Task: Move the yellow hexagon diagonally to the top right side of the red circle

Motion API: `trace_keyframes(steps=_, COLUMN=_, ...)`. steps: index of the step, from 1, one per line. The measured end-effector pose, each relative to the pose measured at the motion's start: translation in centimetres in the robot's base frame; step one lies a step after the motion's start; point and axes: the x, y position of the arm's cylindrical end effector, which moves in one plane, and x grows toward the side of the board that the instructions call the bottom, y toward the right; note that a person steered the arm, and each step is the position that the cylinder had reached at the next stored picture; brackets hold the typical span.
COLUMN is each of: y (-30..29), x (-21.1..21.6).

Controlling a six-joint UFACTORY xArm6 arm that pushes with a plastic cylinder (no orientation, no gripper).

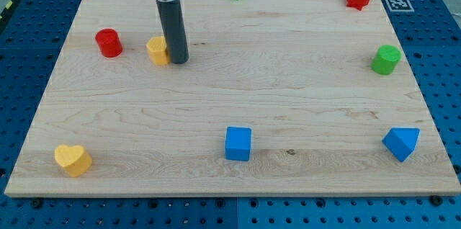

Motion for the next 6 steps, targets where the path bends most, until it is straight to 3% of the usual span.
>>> trace_keyframes(steps=1, y=0.9, x=3.0)
trace_keyframes(steps=3, y=-4.6, x=0.4)
trace_keyframes(steps=6, y=-4.9, x=-3.1)
